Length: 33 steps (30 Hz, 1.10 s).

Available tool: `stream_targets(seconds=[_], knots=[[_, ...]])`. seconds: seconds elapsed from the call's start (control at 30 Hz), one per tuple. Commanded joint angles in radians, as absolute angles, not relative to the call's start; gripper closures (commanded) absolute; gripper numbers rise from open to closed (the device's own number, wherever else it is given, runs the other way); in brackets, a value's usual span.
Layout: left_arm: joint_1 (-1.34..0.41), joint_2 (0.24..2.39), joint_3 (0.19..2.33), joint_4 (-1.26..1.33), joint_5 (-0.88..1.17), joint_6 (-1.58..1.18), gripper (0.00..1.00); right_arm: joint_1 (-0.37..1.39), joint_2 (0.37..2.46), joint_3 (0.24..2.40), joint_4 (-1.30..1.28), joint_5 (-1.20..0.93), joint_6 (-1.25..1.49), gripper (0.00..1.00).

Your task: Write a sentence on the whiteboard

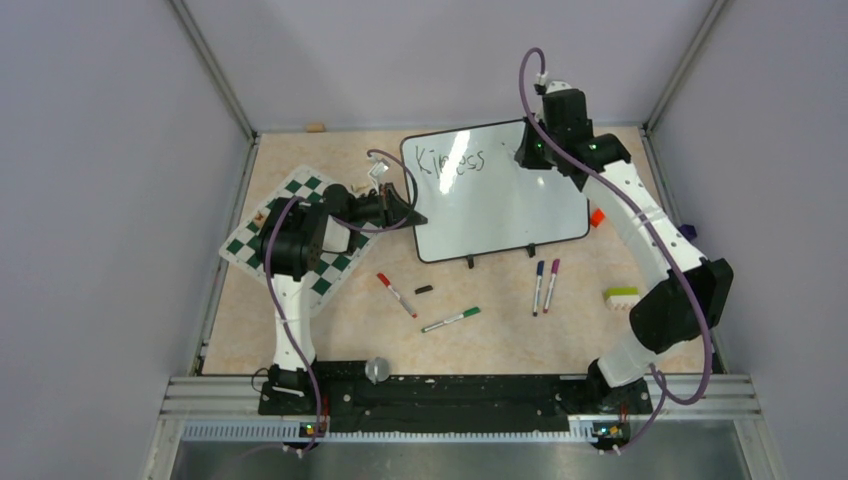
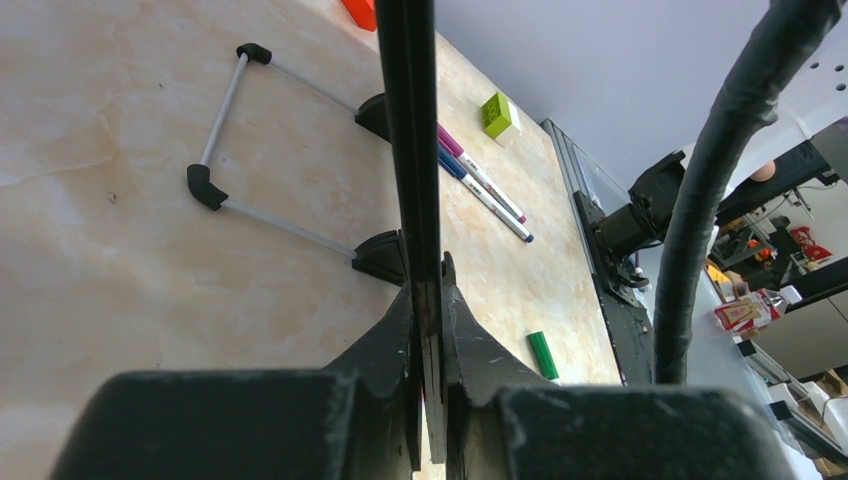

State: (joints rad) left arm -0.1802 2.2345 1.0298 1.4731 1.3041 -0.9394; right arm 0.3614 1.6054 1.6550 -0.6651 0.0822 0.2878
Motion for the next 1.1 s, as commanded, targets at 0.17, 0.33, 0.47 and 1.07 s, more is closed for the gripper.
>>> stream_targets(seconds=[0.17,0.33,0.47,1.07], knots=[[-0.186,2.21,1.02,1.62,1.333,-0.851,1.0,0.348,1.582,1.645,-0.618,0.06,0.285,1.0],[-0.186,2.212,1.023,1.62,1.335,-0.855,1.0,0.348,1.613,1.673,-0.617,0.055,0.284,1.0],[-0.186,2.21,1.02,1.62,1.336,-0.852,1.0,0.348,1.636,1.697,-0.618,0.054,0.283,1.0],[-0.186,2.21,1.021,1.62,1.337,-0.851,1.0,0.348,1.652,1.693,-0.637,0.058,0.287,1.0]])
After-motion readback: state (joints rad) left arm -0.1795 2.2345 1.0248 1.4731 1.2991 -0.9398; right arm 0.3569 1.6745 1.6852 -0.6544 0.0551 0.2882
